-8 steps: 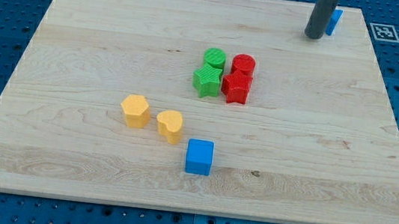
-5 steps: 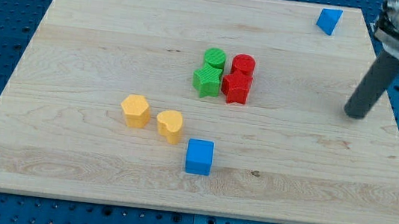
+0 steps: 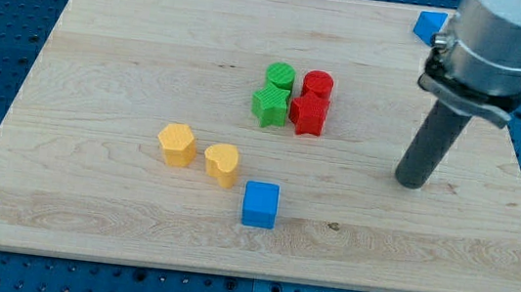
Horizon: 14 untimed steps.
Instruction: Move the cube towards the bottom right of the board
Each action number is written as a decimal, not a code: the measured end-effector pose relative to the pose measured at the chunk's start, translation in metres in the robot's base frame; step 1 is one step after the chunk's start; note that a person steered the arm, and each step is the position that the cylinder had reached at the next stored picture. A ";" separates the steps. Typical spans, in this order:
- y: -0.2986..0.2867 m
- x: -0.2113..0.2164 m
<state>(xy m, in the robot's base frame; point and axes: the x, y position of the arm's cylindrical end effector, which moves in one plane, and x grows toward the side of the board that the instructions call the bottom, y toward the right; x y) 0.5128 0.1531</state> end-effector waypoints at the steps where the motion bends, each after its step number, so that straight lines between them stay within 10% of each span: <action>1: -0.001 0.009; 5: -0.044 0.086; 7: -0.171 0.090; 11: -0.244 0.067; 14: -0.182 0.039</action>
<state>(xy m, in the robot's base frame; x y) 0.5521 -0.0291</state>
